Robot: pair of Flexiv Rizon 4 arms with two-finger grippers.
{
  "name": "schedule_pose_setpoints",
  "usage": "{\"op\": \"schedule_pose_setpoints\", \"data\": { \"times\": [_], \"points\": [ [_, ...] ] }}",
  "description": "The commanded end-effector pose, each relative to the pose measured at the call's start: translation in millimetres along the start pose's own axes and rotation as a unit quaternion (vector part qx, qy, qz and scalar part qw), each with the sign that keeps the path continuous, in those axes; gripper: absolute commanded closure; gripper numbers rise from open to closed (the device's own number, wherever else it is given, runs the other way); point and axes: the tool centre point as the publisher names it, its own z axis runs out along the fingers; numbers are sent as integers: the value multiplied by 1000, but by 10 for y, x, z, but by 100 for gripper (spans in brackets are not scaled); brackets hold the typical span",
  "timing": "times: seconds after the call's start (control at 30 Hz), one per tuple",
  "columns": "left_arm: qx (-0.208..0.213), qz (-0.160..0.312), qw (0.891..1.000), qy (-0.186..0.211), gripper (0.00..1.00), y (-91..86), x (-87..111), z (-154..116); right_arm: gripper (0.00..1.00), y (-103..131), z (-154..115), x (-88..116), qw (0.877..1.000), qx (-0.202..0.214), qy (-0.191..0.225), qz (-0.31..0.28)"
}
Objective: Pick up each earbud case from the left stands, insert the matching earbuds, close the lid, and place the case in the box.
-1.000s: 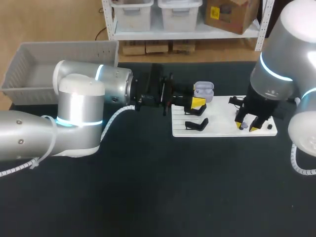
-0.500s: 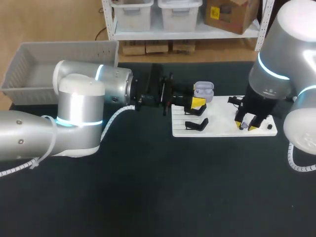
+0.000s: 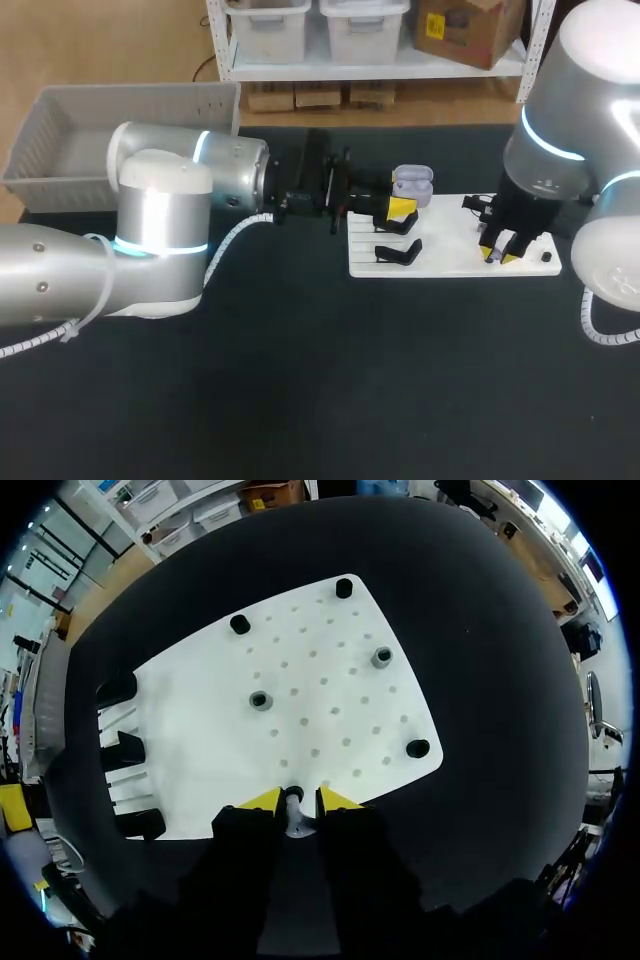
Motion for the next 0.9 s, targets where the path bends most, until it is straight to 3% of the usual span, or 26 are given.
{"op": "schedule_pose_setpoints", "data": {
  "times": [0.03,0.47,0.9],
  "points": [
    [-3,1,1000,-1,100,-12,4,1,100,-17,-7,9,1000,1,0,1],
    [-3,1,1000,-1,100,-12,4,1,100,-29,-379,134,1000,7,-17,-15],
    [-3,1,1000,-1,100,-12,4,1,100,17,-1162,256,995,30,-56,-74]
  ]
}}
